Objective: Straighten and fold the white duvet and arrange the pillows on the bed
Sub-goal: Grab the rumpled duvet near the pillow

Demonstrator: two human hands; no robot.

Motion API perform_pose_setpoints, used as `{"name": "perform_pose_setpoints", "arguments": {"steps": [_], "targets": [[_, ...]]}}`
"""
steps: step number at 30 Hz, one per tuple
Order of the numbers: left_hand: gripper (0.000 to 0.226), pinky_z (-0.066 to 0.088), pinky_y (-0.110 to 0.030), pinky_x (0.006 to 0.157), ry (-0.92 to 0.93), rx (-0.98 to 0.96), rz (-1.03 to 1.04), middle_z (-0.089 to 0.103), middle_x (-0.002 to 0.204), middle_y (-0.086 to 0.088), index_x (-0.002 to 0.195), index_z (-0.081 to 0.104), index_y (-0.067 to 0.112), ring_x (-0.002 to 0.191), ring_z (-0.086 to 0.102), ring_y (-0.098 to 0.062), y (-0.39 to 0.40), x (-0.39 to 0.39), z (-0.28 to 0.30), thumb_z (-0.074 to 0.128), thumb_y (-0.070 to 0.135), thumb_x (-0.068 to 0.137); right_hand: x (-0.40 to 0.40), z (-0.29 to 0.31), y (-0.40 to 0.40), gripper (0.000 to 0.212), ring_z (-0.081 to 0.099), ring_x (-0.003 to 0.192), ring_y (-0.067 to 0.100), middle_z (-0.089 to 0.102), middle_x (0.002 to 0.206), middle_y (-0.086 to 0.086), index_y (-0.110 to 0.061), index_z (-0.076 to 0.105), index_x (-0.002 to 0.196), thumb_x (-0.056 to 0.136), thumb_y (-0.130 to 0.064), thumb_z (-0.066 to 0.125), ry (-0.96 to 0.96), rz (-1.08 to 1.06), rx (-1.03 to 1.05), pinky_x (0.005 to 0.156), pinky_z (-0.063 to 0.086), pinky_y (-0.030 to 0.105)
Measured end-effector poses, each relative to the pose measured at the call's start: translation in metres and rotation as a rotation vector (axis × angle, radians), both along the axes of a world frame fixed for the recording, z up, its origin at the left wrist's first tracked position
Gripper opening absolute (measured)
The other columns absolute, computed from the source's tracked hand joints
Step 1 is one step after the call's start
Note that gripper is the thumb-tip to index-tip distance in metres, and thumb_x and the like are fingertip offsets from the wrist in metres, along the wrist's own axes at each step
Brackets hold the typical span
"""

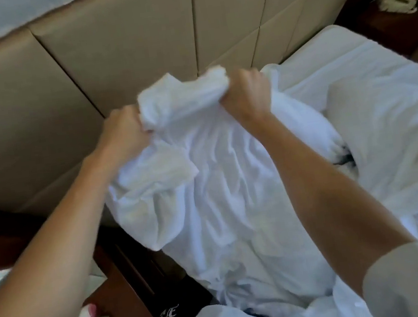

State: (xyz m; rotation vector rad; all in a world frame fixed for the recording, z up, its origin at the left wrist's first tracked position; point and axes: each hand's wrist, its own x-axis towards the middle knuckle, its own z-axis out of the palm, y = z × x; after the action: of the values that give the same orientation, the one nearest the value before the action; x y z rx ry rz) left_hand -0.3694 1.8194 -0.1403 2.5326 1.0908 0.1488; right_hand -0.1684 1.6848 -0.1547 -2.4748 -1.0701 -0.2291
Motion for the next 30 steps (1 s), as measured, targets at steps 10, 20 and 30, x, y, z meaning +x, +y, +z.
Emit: {"name": "perform_pose_setpoints", "arguments": {"steps": [10,20,30], "targets": [[0.031,0.049,-0.045,0.086,0.411,-0.107,0.117,0.061,0.123,-0.017,0.117,0.06,0.008,0.111,0.059,-0.041,0.106,-0.031,-0.078,0.066,0.02,0.089,-0.002,-0.076,0.146,0.034,0.057,0.102,0.034,0.062,0.106,0.011,-0.012,0.059,0.11,0.077,-0.008,0.059,0.034,0.227,-0.329,0.084,0.038,0.038],[0.056,0.05,-0.046,0.084,0.252,-0.295,0.203,0.061,0.12,-0.016,0.132,0.043,0.01,0.109,0.057,-0.041,0.109,-0.035,-0.129,0.065,0.012,0.08,0.01,-0.13,0.106,0.112,0.005,0.15,0.034,0.009,0.161,0.016,-0.03,0.008,0.155,0.07,-0.063,0.072,0.428,-0.132,-0.375,0.118,0.02,0.046],[0.076,0.021,-0.055,0.112,-0.076,0.161,-0.067,0.046,0.133,-0.015,0.138,0.039,0.011,0.129,0.04,-0.032,0.034,0.105,-0.103,0.071,0.045,0.077,0.077,-0.123,-0.015,0.082,0.021,0.147,0.026,0.017,0.16,0.008,-0.022,0.017,0.155,0.086,-0.016,0.061,0.64,-0.249,-0.381,0.115,0.031,0.044]]}}
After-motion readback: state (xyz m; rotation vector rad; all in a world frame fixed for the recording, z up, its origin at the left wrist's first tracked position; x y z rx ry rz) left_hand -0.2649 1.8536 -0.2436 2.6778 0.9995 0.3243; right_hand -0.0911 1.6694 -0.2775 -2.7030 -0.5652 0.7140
